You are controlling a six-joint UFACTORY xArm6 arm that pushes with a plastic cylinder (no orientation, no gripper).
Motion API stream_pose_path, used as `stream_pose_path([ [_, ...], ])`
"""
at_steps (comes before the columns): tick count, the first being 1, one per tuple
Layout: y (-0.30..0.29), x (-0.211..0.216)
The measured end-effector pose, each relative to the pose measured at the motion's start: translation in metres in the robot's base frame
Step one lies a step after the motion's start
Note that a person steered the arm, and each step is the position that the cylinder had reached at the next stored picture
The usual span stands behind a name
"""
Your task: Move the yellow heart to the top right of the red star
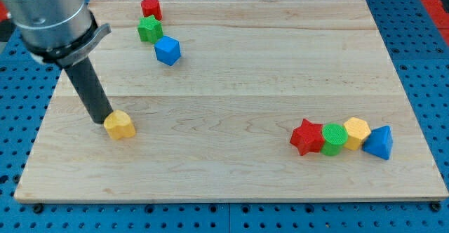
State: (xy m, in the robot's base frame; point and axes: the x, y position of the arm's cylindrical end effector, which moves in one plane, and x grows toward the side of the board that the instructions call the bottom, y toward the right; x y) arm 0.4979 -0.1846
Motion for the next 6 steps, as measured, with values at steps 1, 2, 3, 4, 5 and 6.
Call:
stream_pose_path([
  [1,0.041,0.02],
  [2,0.064,0.043],
  [3,0.043,0.079],
  [4,0.137,0.053],
  [5,0.221,0.011],
  [6,0.184,0.032],
])
